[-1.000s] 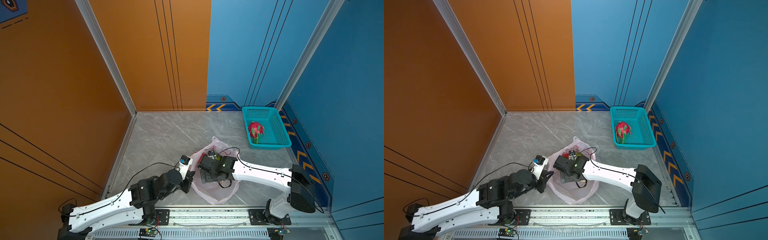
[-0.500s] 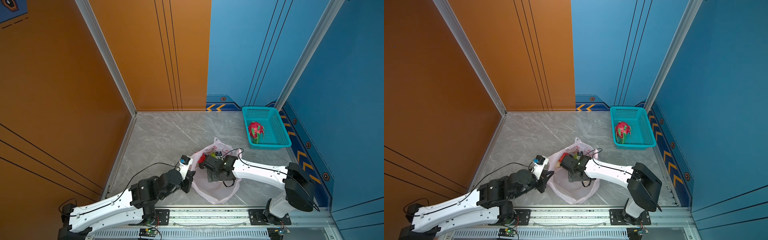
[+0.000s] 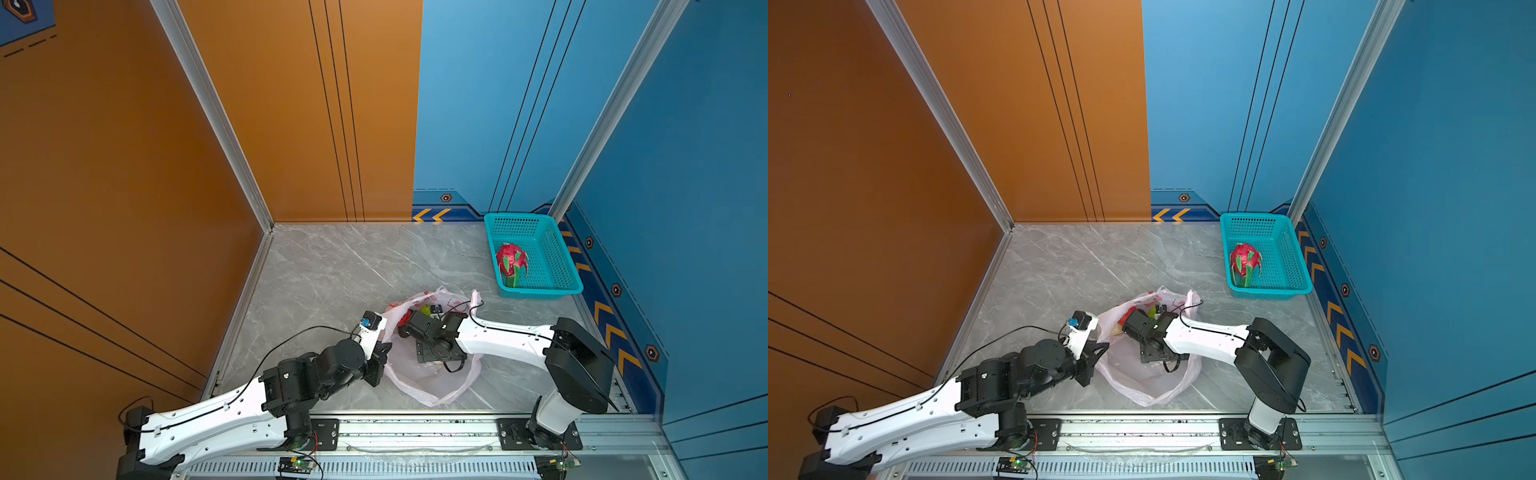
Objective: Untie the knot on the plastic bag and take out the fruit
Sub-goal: 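Lower the right gripper onto the pale pear and close on it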
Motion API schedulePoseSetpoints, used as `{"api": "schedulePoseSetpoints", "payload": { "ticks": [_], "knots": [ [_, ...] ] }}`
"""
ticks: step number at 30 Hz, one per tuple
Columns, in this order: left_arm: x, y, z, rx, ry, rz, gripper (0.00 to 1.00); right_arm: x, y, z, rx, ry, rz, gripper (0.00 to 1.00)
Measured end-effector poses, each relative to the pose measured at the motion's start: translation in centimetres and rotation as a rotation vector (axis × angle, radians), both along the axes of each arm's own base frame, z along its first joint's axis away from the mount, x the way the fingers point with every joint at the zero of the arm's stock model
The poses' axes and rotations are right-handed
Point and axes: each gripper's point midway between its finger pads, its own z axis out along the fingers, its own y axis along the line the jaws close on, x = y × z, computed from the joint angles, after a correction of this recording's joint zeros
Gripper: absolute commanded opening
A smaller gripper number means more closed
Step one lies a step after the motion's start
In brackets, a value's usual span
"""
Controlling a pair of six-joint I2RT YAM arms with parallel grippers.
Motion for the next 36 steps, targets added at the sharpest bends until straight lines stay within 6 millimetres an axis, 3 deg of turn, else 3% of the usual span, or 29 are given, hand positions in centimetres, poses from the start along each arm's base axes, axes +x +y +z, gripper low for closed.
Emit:
{"api": "schedulePoseSetpoints", "payload": {
  "ticks": [5,13,25,36],
  "knots": [
    [0.0,0.0,0.0,0.002,-0.002,-0.001,0.0,0.3,0.1,0.0,0.001,-0.008,0.009,0.54],
    [0.0,0.0,0.0,0.002,-0.002,-0.001,0.0,-0.2,0.6,0.9,0.039,-0.005,0.029,0.47],
    [0.3,0.1,-0.2,0.026,-0.017,0.003,0.0,-2.5,4.3,6.5,0.222,-0.055,0.116,0.46],
    [0.3,0.1,-0.3,0.037,-0.022,0.002,0.0,-2.6,6.7,14.7,0.386,-0.135,0.145,0.46]
  ]
}}
